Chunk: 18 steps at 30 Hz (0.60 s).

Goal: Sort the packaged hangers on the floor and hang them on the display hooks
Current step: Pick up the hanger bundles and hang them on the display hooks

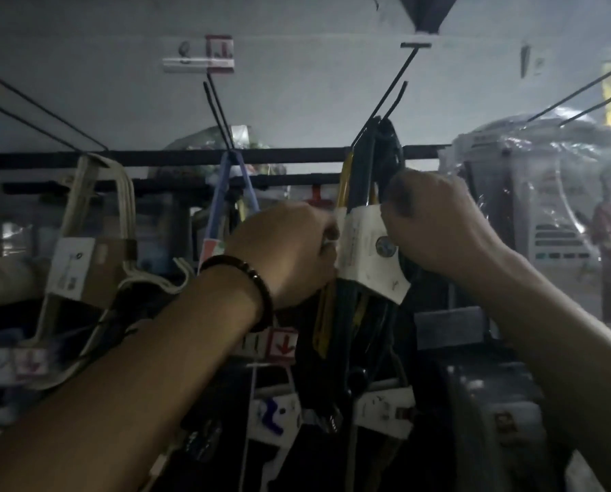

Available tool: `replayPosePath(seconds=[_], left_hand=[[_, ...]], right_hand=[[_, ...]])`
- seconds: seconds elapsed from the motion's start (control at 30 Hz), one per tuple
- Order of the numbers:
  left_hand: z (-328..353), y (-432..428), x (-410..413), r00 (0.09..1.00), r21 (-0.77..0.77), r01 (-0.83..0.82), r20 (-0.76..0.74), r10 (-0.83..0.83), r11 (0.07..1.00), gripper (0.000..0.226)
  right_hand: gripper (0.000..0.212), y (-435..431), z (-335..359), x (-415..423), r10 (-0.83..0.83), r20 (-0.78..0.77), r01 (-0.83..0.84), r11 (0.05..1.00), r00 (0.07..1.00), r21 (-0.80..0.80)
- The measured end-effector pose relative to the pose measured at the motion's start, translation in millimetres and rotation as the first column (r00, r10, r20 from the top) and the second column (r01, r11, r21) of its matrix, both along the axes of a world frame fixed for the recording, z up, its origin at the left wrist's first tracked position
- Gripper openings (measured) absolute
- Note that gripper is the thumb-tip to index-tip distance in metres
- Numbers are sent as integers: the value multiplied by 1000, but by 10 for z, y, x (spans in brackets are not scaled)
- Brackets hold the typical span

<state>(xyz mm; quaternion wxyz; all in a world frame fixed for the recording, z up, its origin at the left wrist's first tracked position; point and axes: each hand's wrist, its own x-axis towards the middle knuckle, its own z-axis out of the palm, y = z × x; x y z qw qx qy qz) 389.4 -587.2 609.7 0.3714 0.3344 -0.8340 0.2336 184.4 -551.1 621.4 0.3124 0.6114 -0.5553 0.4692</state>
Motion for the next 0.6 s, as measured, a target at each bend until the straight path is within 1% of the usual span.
replayPosePath(seconds=[0.1,0.2,0.27,0.3,0.33,0.37,0.4,0.43,0.47,0.53,0.6], left_hand=[[-296,281,529,999,-37,-4,-43,2,999,17],[-776,551,1188,995,-29,-16,-101,13,999,13],[-1196,678,1611,984,-19,-8,-176,5,1000,8],[-1550,800,1996,975,45,-63,-211,71,997,5],[-1880,890,2242,963,110,-104,-239,128,988,3],[-2117,869,2293,959,148,-123,-237,156,981,3],[-2457,916,2479,943,245,-158,-248,220,956,3],[-2835,1028,2717,920,380,-201,-244,308,903,3],[-3243,1115,2948,897,509,-241,-210,390,826,4],[-4144,1451,3418,817,720,-312,-128,562,619,9],[-4914,1860,3778,738,855,-348,-3,675,384,12]], right_hand=[[13,282,-309,328,56,-57,-56,998,997,-6],[10,512,-773,871,165,-113,-158,985,980,72],[11,646,-1122,1252,264,-169,-247,962,950,115],[13,594,-1402,1595,365,-176,-331,923,914,198],[14,586,-1663,1816,439,-142,-392,880,887,269],[15,634,-1821,1871,468,-102,-421,856,878,301],[14,599,-2081,2071,522,-66,-468,808,850,358],[13,535,-2422,2338,586,-33,-518,739,809,431],[12,501,-2778,2608,635,7,-548,660,772,514],[13,490,-3574,3153,693,92,-561,490,715,667],[17,540,-4349,3594,695,165,-499,311,700,809]])
